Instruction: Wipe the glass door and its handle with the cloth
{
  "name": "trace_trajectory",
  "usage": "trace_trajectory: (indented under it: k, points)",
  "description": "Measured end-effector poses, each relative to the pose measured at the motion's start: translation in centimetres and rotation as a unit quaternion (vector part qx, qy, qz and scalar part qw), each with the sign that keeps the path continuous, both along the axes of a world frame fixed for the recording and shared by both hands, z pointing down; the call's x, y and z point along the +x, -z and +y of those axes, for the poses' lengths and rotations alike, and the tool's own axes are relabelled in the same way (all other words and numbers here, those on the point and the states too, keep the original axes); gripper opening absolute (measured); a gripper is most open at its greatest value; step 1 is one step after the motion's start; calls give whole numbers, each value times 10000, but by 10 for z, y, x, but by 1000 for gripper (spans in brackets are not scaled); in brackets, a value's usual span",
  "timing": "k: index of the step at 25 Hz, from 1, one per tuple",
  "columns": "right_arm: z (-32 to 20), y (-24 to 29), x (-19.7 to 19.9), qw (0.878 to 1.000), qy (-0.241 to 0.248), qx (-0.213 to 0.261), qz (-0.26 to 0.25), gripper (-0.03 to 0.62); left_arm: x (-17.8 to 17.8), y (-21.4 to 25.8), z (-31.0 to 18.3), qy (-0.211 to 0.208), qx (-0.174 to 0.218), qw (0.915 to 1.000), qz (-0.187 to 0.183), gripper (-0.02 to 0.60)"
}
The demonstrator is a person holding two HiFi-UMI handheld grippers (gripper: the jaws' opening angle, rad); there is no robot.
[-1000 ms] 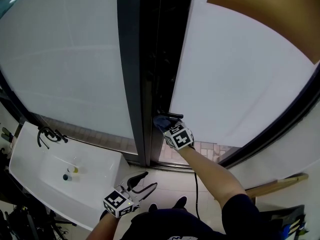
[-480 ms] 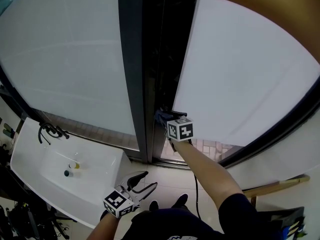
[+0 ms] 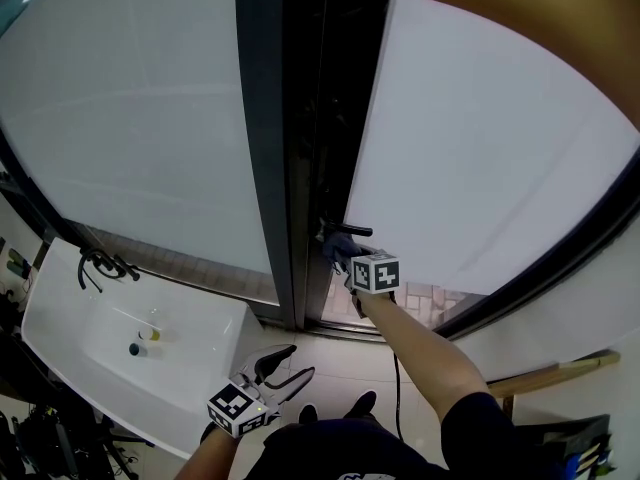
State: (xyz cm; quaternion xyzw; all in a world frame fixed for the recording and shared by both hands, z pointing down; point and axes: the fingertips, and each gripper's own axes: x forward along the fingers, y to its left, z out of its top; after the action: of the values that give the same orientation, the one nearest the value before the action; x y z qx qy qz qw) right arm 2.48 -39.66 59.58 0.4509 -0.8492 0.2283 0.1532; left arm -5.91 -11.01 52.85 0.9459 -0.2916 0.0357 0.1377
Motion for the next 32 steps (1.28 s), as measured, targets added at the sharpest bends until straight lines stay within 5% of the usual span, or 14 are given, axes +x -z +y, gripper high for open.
trace_trajectory:
  k: [6, 13, 25, 32]
  points:
    - [-3, 43, -26, 9957, 166, 454, -795, 130, 2, 7, -3, 24, -1, 10000, -45, 213]
    - [-13, 37, -44, 9953, 222, 84, -943, 132, 3, 4, -1, 67, -9, 10000, -56, 213]
    - [10, -32, -6, 9970, -18, -628, -442, 130, 5, 4, -1, 51, 60, 10000, -29, 213]
    - [4, -30, -38, 9919, 97, -660, -1080, 130, 3, 2, -3, 107, -28, 9999, -81, 213]
